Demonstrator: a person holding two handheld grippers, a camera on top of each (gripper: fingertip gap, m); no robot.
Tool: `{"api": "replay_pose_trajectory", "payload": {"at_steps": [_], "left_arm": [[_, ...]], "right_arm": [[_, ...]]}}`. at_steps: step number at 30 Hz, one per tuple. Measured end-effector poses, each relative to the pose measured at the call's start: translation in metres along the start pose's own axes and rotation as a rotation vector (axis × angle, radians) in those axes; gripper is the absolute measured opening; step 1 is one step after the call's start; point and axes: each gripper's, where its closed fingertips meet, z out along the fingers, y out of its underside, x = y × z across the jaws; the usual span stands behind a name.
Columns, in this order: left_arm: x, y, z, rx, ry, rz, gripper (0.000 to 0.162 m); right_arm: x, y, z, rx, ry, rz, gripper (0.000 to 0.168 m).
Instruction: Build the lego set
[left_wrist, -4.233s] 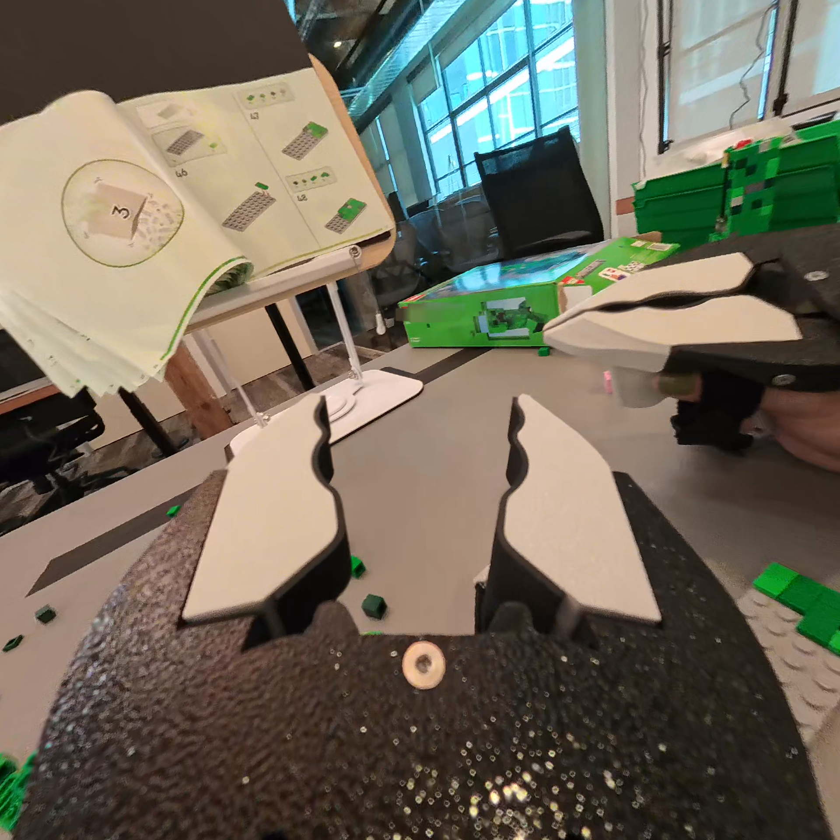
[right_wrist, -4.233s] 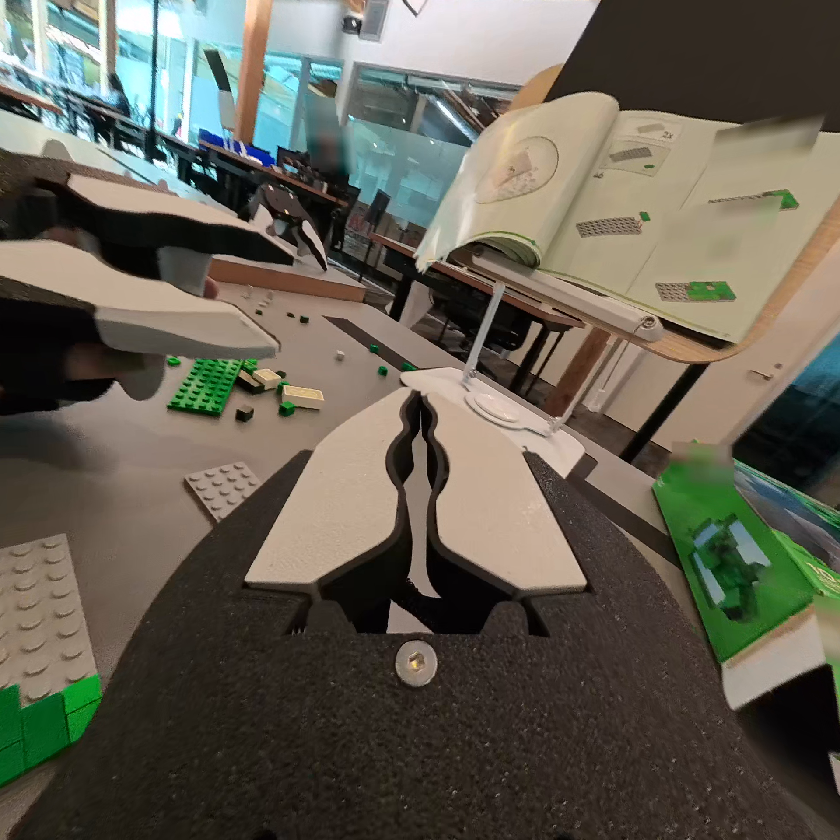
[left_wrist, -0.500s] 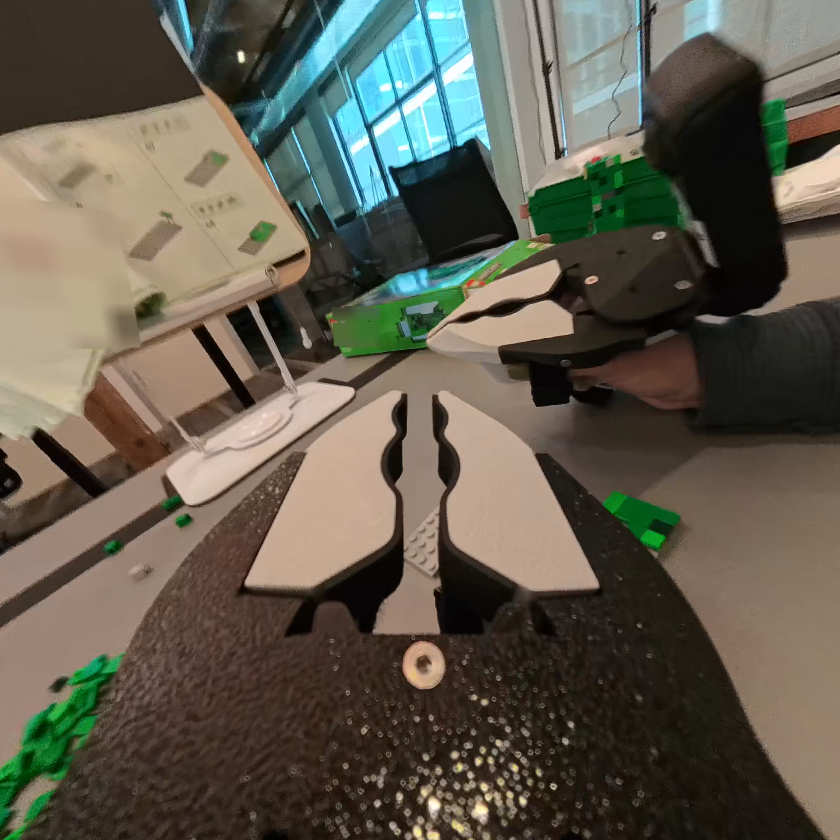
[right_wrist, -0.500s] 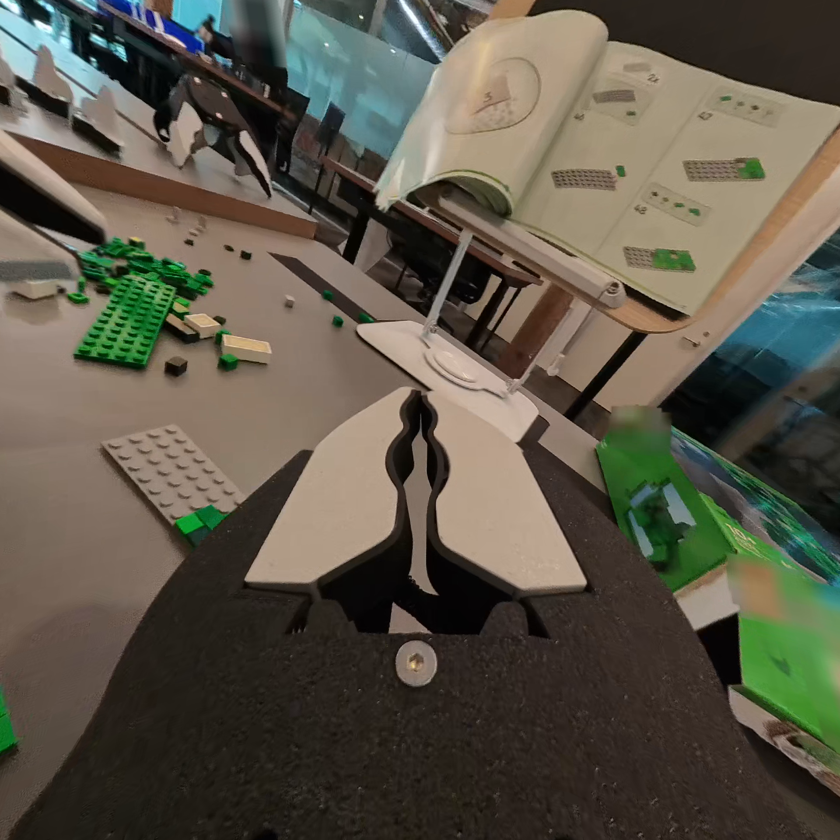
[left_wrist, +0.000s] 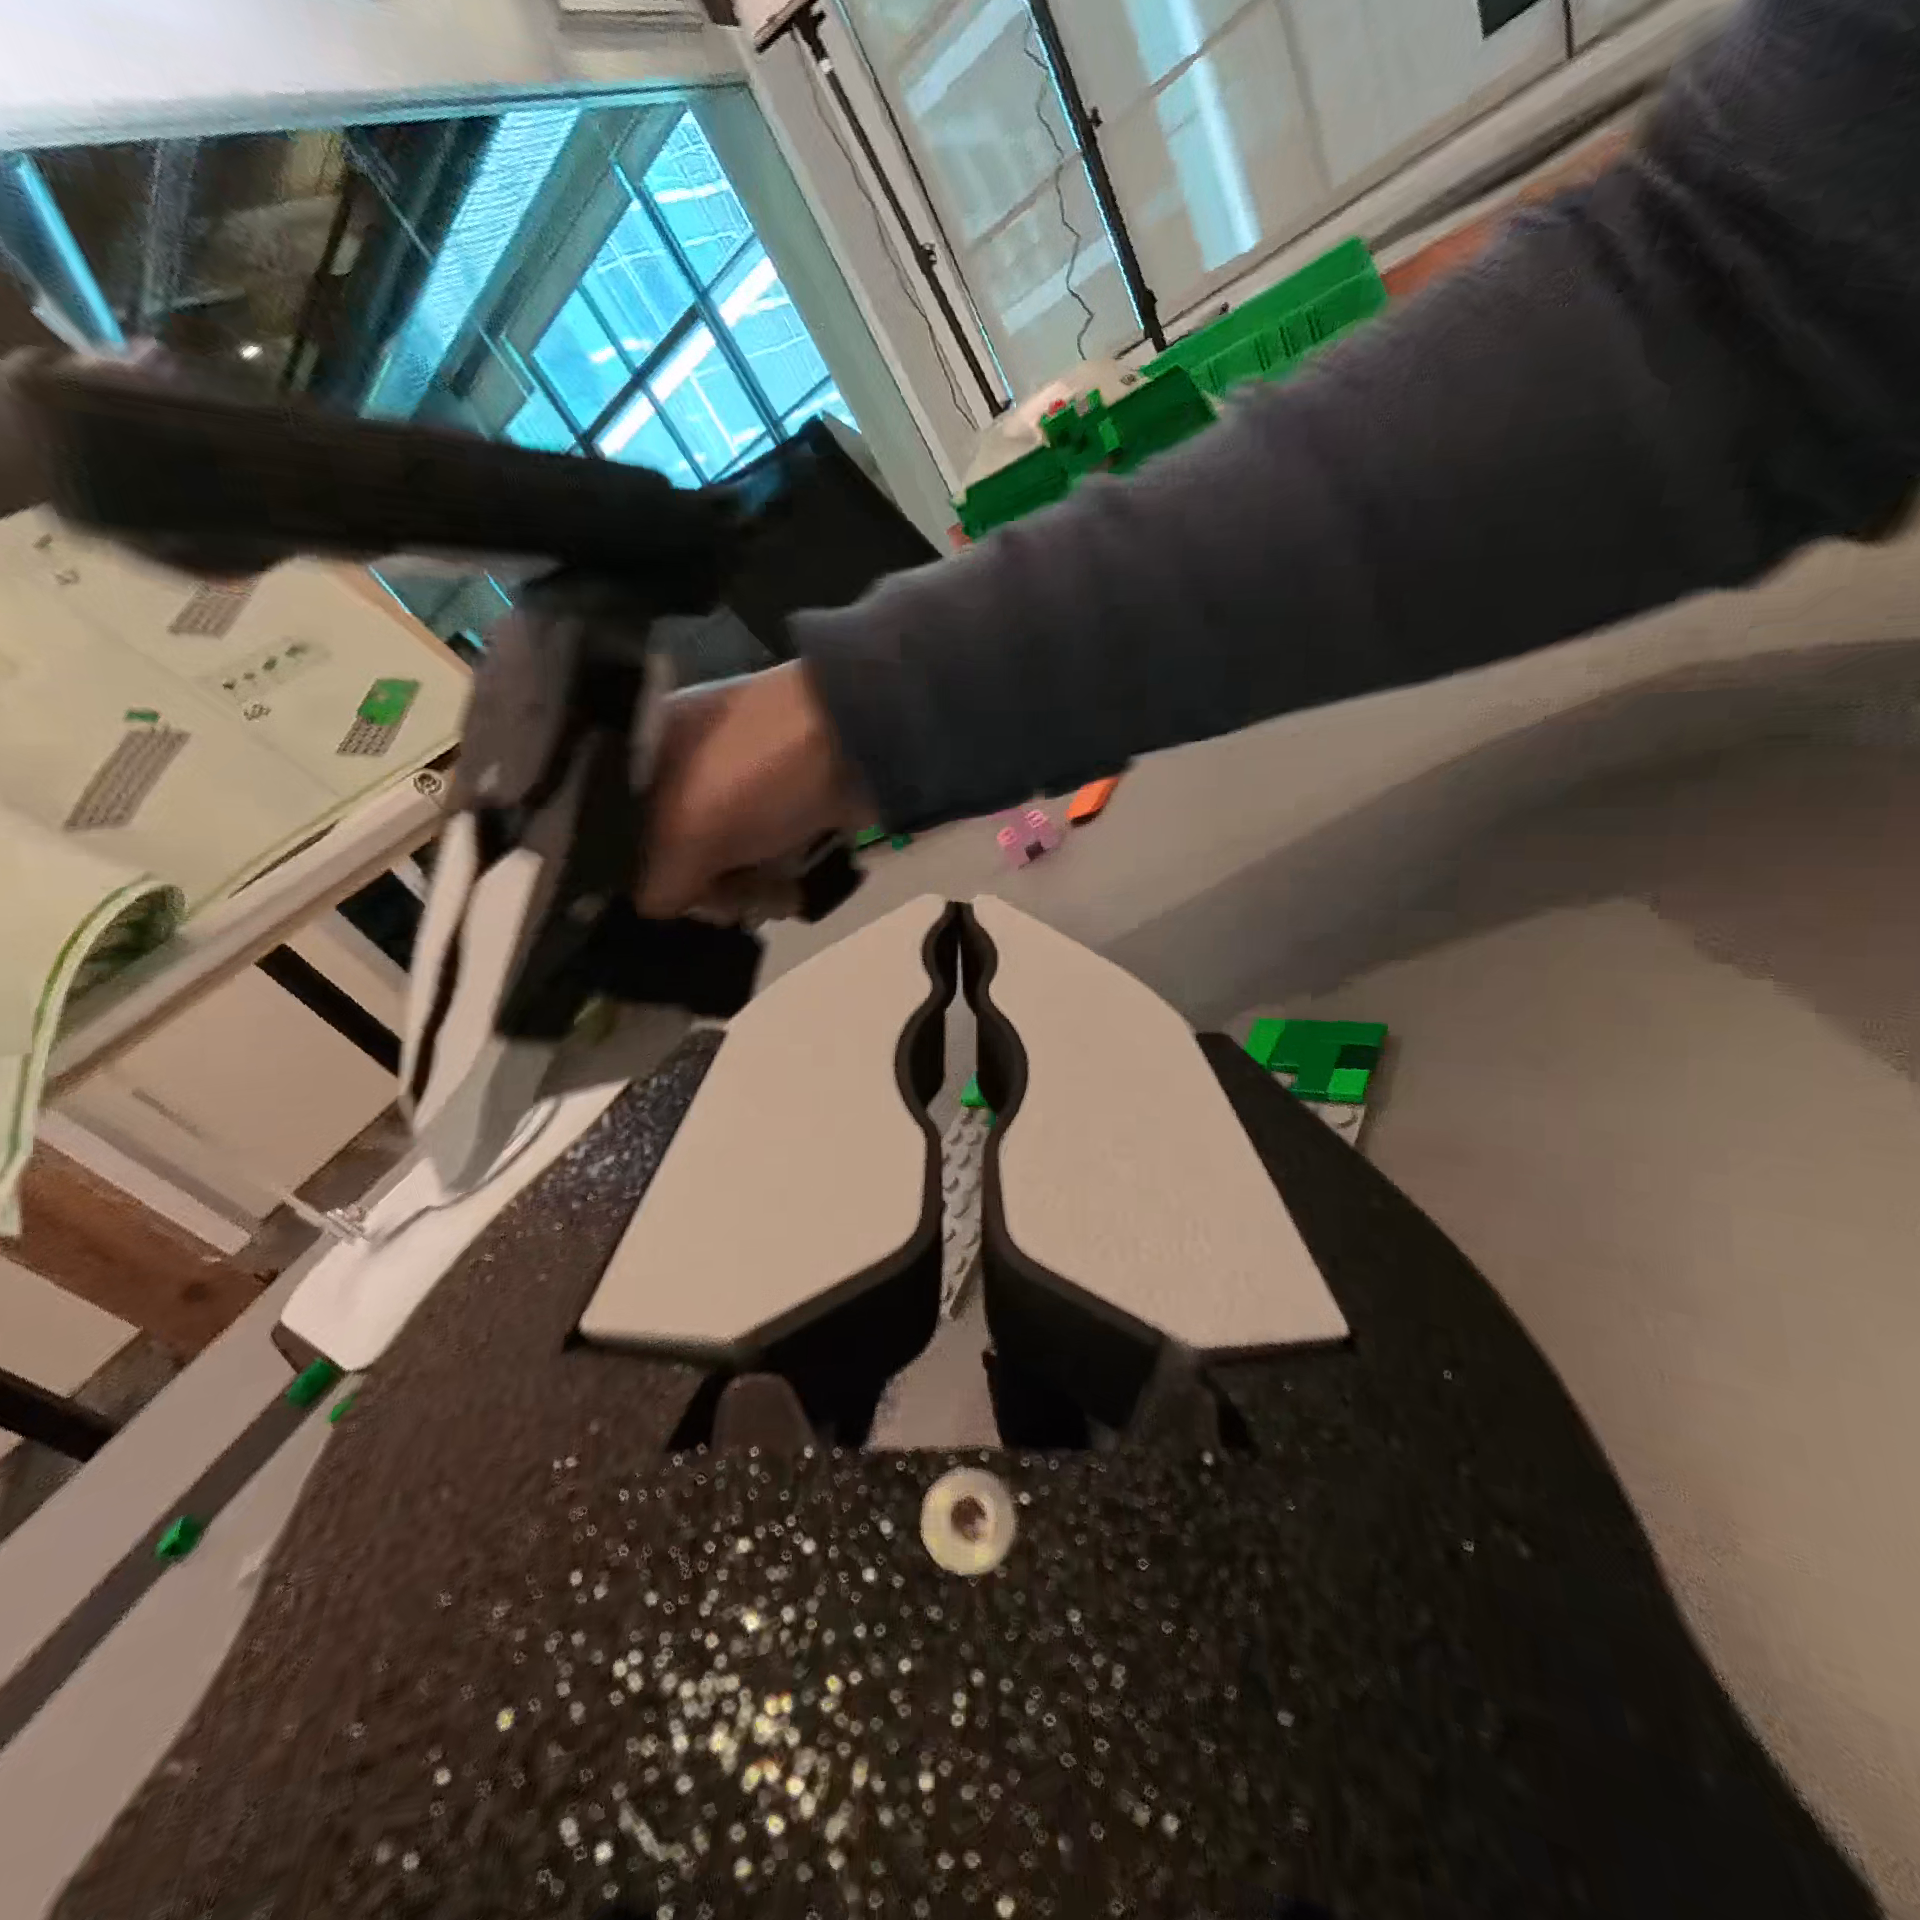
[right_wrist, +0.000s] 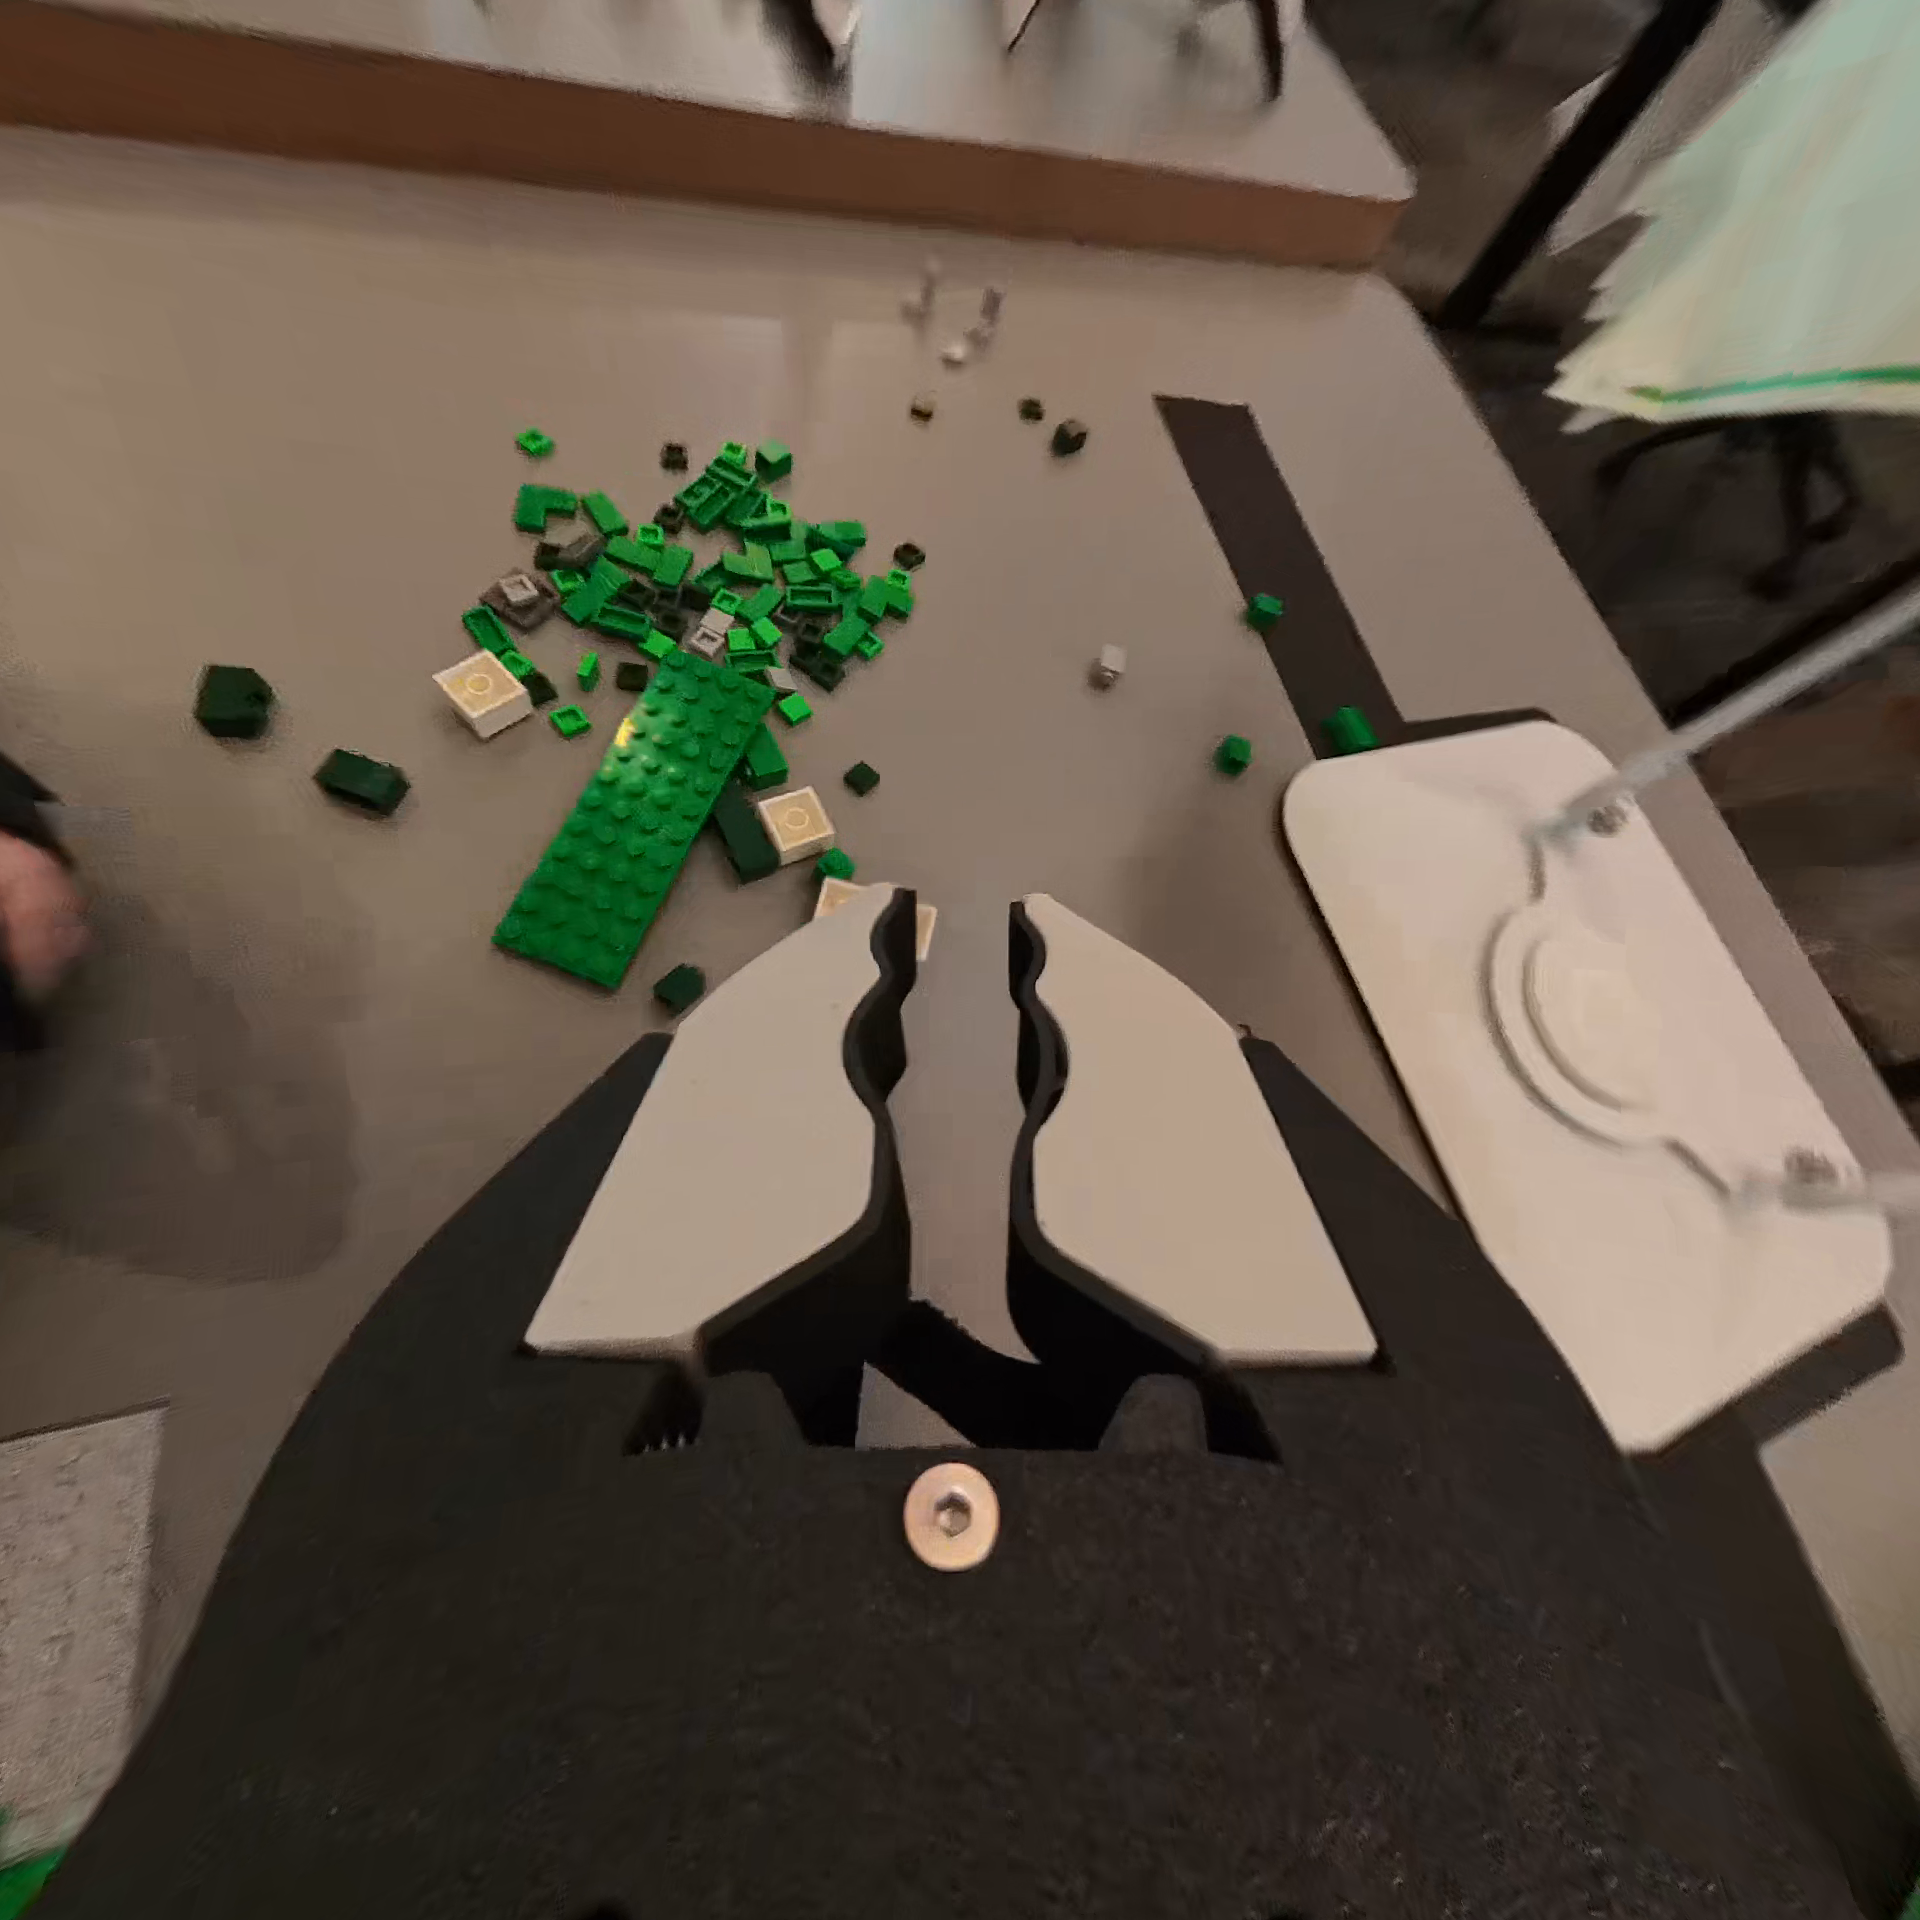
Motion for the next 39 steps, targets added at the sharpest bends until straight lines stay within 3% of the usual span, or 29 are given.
{"api": "replay_pose_trajectory", "payload": {"at_steps": [5, 13, 16, 24, 32, 35, 39], "left_arm": [[0.01, -0.003, 0.0, -0.002, 0.026, 0.059, 0.0], [0.007, -0.002, -0.001, -0.001, 0.016, 0.038, 0.0], [0.008, -0.001, -0.001, -0.007, 0.021, 0.043, 0.0], [0.009, -0.002, -0.001, -0.006, 0.026, 0.043, 0.0], [0.008, -0.002, -0.001, -0.002, 0.02, 0.031, 0.0], [0.009, -0.002, -0.001, -0.003, 0.022, 0.038, 0.0], [0.008, -0.003, -0.001, -0.002, 0.021, 0.037, 0.0]], "right_arm": [[-0.007, -0.003, 0.044, -0.143, -0.226, -0.09, 0.017], [-0.072, -0.018, 0.064, -0.187, -0.579, -0.35, 0.013], [-0.078, -0.016, 0.08, -0.286, -0.543, -0.492, 0.014], [-0.074, -0.026, 0.122, -0.417, -0.501, -0.528, 0.001], [-0.072, -0.007, 0.117, -0.603, -0.623, -0.697, 0.0], [-0.072, -0.017, 0.126, -0.575, -0.605, -0.585, 0.0], [-0.073, -0.017, 0.129, -0.73, -0.549, -0.125, 0.002]]}}
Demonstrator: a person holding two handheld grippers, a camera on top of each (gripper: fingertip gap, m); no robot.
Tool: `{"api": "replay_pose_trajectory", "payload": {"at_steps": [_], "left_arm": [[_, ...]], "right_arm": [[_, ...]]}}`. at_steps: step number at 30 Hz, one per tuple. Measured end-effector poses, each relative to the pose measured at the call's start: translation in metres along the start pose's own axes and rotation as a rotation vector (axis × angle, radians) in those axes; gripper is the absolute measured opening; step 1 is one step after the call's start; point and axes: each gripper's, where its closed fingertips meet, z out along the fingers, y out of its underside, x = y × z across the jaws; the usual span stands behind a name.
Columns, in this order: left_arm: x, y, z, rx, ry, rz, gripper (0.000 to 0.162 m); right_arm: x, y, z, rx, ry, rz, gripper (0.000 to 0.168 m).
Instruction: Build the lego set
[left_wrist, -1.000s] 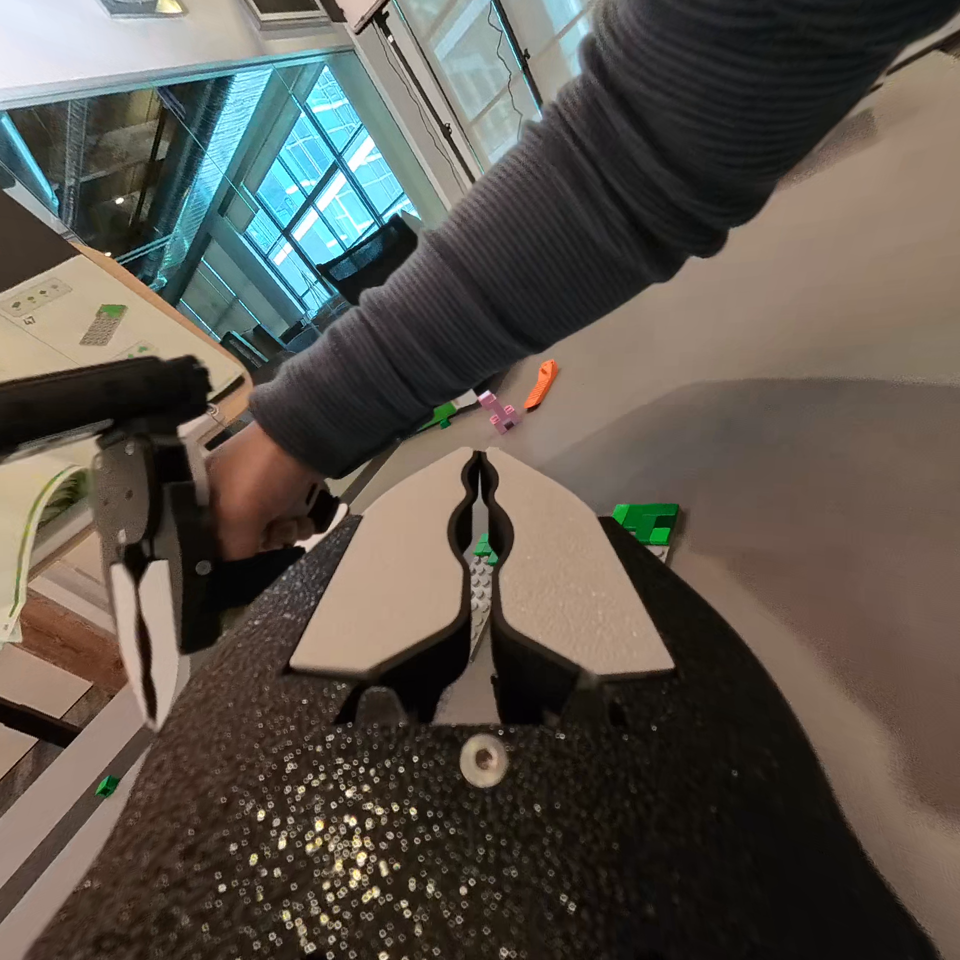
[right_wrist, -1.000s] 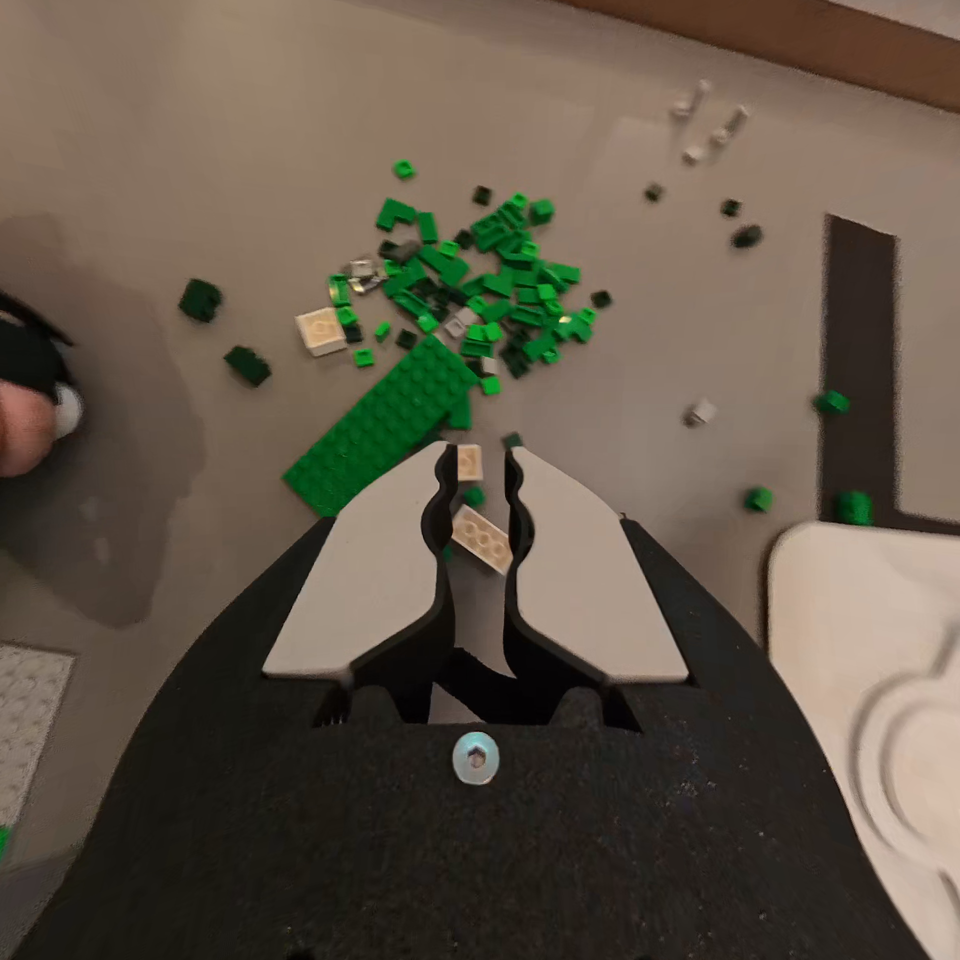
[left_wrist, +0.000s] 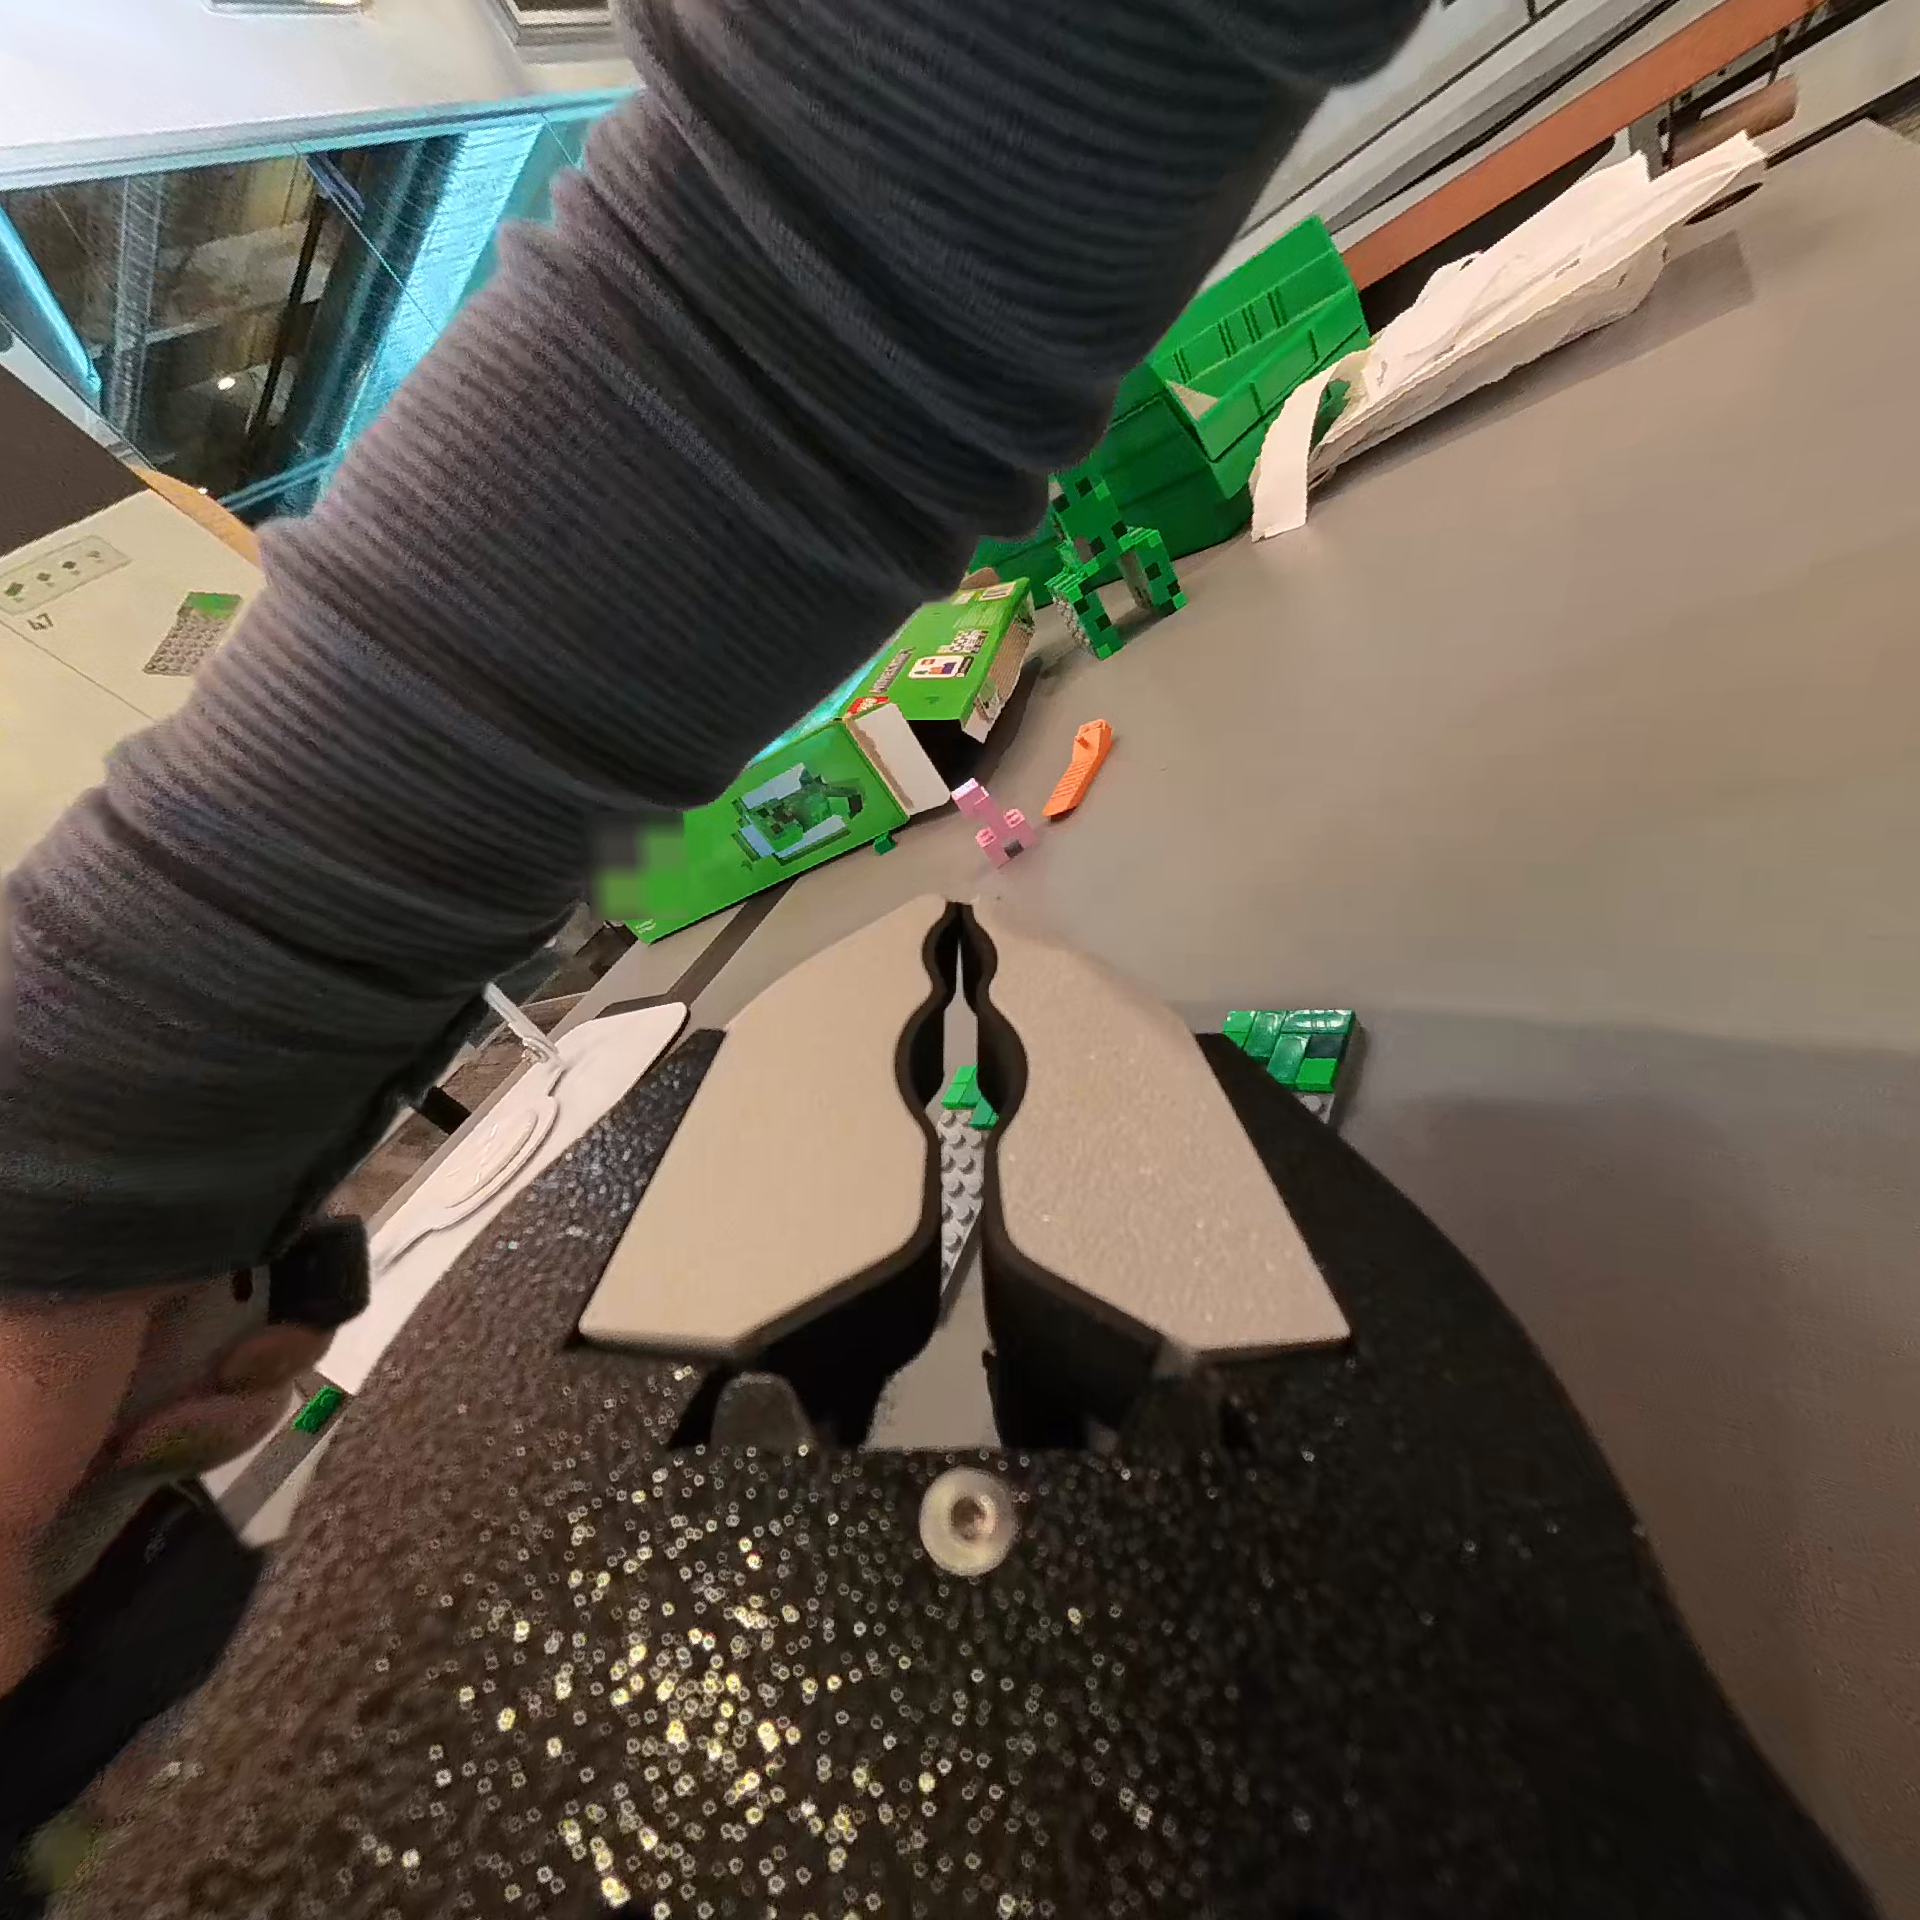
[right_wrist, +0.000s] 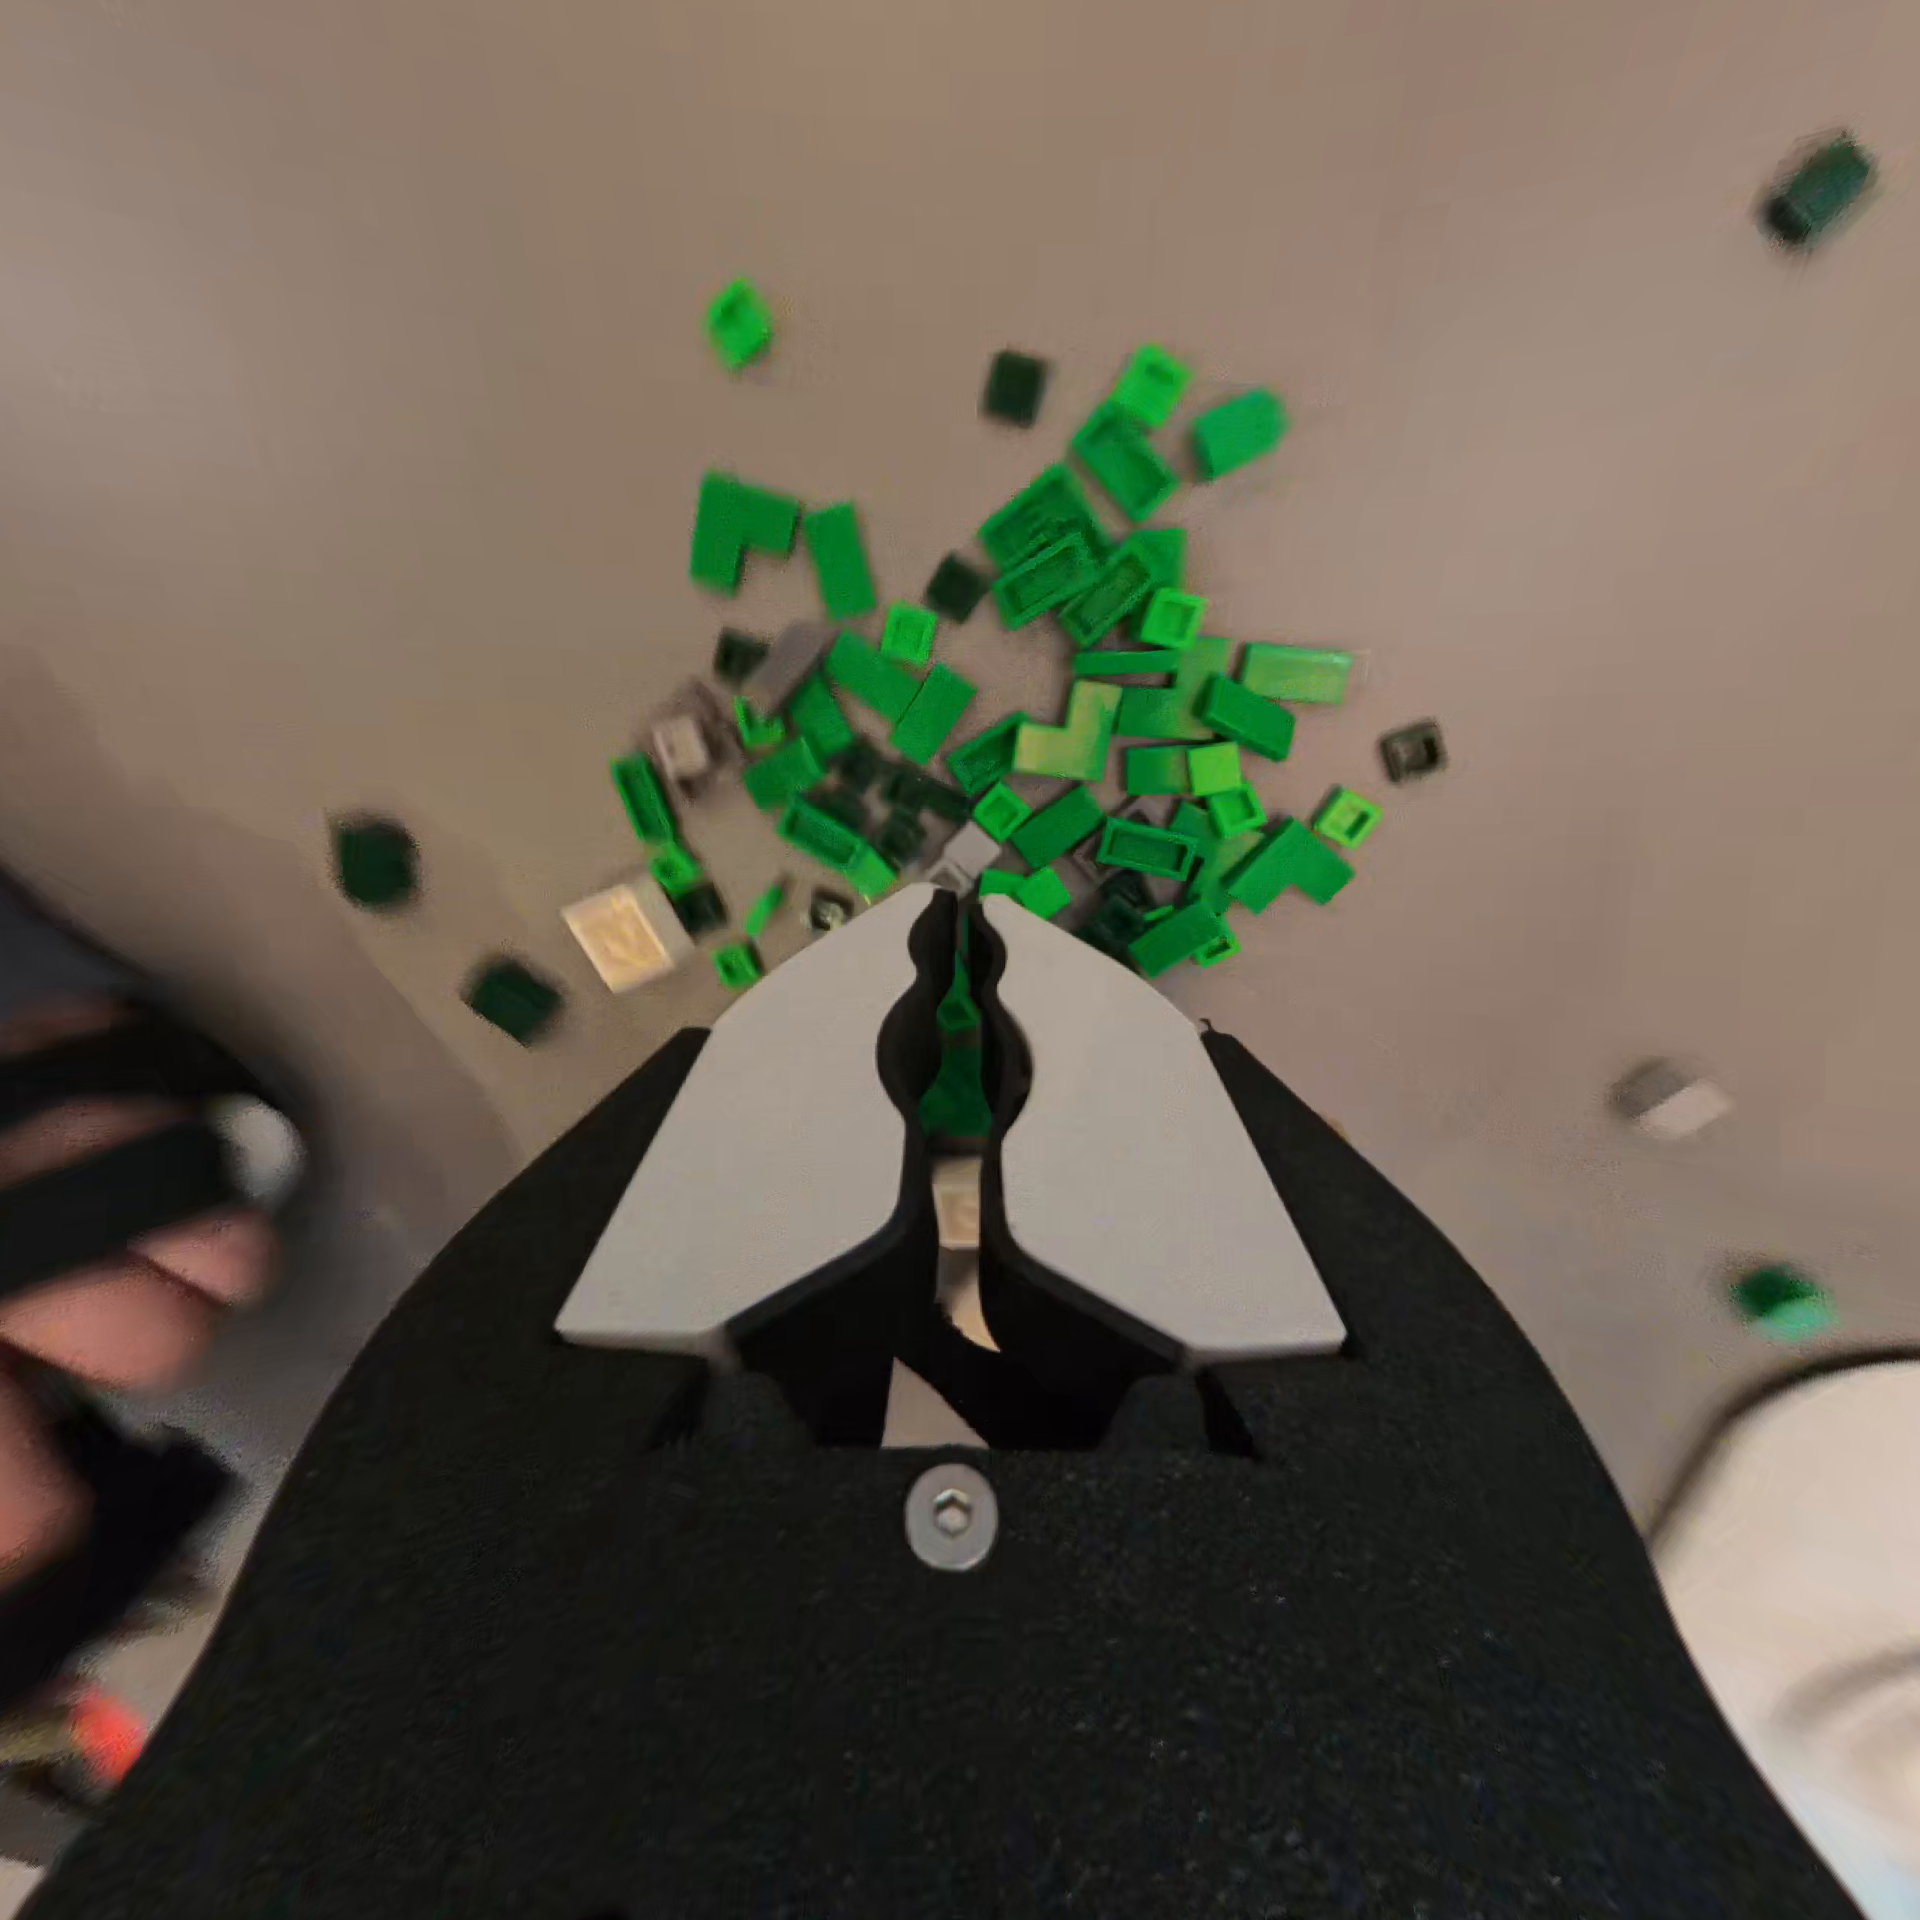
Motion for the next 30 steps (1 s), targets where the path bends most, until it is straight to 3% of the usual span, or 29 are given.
{"api": "replay_pose_trajectory", "payload": {"at_steps": [3, 10, 21, 30], "left_arm": [[0.0, 0.0, 0.0, 0.002, 0.0, -0.002, 0.0], [0.003, -0.002, 0.001, 0.005, 0.008, 0.0, 0.0], [0.005, -0.001, 0.001, -0.003, 0.015, 0.015, 0.0], [0.004, 0.0, 0.001, -0.006, 0.013, 0.001, 0.0]], "right_arm": [[-0.002, -0.019, -0.007, 0.125, -0.109, 0.298, 0.009], [-0.012, -0.012, -0.002, -0.036, -0.183, 0.437, 0.005], [0.001, -0.008, 0.004, -0.152, 0.019, 0.439, 0.006], [0.002, -0.006, 0.005, -0.175, 0.048, 0.455, 0.011]]}}
